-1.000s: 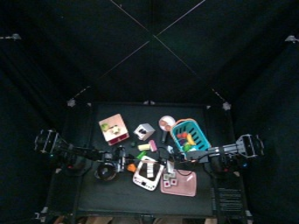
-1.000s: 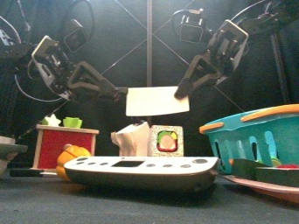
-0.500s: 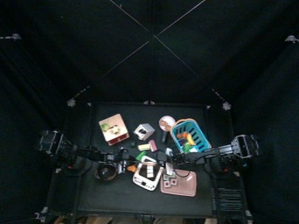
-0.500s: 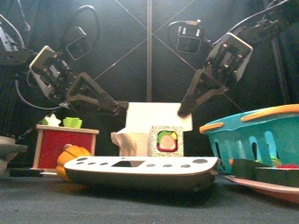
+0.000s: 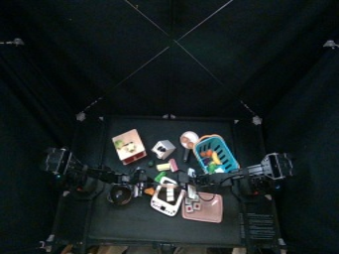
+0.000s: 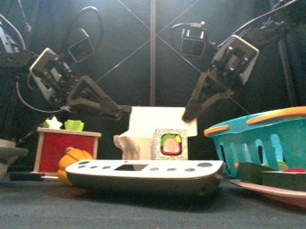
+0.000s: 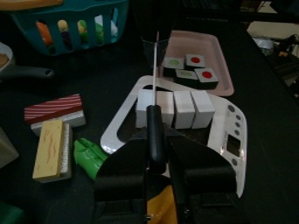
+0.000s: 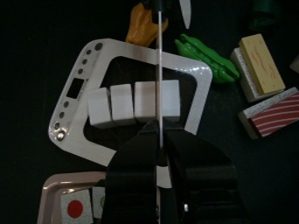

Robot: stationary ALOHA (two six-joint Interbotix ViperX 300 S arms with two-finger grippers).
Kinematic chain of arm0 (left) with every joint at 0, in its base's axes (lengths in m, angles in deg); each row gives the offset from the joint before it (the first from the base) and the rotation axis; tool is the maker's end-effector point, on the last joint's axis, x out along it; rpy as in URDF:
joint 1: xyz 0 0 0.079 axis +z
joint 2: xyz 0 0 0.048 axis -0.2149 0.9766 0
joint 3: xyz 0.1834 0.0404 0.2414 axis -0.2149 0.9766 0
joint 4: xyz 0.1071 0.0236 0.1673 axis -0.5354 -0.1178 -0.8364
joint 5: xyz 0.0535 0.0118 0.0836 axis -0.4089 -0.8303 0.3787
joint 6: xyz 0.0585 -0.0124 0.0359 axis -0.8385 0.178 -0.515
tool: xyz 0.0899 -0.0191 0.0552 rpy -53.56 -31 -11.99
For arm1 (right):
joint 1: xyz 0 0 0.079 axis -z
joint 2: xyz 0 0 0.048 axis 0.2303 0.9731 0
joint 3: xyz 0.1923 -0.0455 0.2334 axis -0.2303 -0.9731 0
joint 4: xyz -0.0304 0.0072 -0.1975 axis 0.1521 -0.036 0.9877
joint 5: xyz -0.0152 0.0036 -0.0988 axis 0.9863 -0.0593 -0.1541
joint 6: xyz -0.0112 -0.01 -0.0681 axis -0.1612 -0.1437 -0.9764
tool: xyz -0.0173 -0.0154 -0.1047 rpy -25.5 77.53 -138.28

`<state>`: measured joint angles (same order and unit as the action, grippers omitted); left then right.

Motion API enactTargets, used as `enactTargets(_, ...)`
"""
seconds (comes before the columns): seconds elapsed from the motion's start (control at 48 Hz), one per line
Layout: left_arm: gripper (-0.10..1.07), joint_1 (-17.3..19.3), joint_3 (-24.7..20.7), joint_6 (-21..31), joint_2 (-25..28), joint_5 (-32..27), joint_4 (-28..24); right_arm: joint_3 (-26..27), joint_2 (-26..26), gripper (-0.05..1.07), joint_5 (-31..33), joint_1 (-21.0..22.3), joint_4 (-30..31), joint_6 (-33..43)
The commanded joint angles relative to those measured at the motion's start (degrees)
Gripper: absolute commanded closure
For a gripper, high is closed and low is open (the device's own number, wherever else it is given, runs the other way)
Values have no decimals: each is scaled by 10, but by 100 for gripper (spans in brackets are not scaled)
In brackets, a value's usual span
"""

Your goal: Cut sushi roll

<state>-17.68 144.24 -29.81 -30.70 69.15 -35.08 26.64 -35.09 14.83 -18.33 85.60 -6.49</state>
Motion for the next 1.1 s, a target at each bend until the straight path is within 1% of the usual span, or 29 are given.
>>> enactTargets(0.0,58,3,-4,1,-1,0,4,7,-6,61,1,-9,-1,-2)
enactTargets(0.396,58,4,-5,1,13,0,4,7,11,61,1,-7,-1,-3)
enactTargets(0.604,58,4,-6,1,33,0,8,9,32,61,1,-7,-4,-2)
enactTargets(0.875,58,6,-9,1,44,0,11,14,52,61,1,-7,-11,-3)
enactTargets(1.083,58,8,-13,-3,42,0,11,15,46,61,1,-6,-9,-3)
